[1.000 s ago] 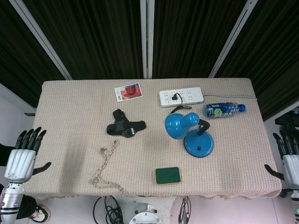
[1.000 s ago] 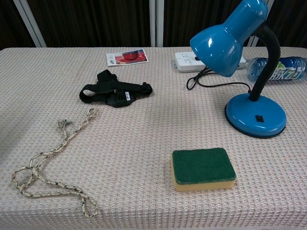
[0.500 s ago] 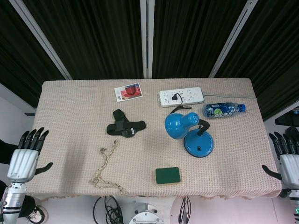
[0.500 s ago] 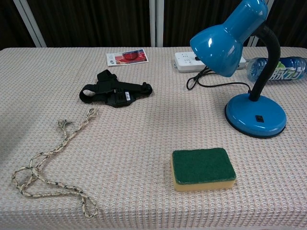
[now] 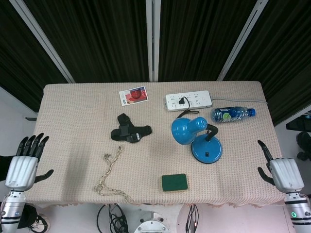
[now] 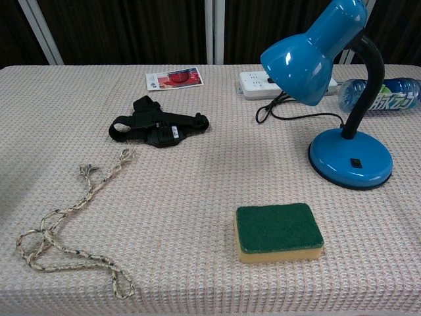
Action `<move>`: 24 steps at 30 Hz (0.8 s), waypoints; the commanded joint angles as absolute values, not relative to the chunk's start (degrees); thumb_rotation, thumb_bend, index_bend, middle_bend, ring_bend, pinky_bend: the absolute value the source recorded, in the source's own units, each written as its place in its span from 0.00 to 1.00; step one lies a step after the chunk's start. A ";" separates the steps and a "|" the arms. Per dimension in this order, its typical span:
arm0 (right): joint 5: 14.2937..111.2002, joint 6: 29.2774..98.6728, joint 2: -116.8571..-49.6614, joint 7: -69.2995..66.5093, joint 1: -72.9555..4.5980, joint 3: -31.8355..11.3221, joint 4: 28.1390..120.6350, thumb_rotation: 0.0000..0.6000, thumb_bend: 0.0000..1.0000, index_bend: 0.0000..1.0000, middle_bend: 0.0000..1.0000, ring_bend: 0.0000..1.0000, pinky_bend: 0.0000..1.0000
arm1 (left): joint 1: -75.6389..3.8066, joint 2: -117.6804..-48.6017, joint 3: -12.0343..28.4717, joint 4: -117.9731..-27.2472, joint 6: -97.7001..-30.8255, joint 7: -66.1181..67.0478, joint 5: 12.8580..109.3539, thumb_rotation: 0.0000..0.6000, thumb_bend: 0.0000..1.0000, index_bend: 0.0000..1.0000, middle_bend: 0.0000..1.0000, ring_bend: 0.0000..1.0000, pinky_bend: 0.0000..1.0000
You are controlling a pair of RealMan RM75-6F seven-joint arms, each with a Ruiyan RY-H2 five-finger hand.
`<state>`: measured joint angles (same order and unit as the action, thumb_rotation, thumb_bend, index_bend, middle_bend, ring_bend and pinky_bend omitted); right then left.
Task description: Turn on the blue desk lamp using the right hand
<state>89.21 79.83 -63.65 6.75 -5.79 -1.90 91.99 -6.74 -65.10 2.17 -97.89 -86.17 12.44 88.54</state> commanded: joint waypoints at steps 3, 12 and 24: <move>87.81 72.17 -66.75 11.16 -9.57 -0.80 92.45 1.00 0.50 0.00 0.98 0.94 0.90 | -6.70 -65.28 2.04 -97.60 -86.04 12.26 88.48 1.00 0.05 0.00 0.00 0.00 0.00; 81.08 62.31 -72.20 20.07 -15.08 -1.96 93.30 1.00 0.52 0.00 0.98 0.94 0.90 | -6.53 -65.14 1.93 -97.24 -86.05 11.65 88.41 1.00 0.05 0.00 0.00 0.00 0.00; 74.96 56.49 -76.99 23.91 -19.37 -2.23 93.54 1.00 0.51 0.00 0.98 0.94 0.90 | -6.32 -64.52 1.73 -97.02 -85.62 10.62 87.88 1.00 0.05 0.00 0.00 0.00 0.00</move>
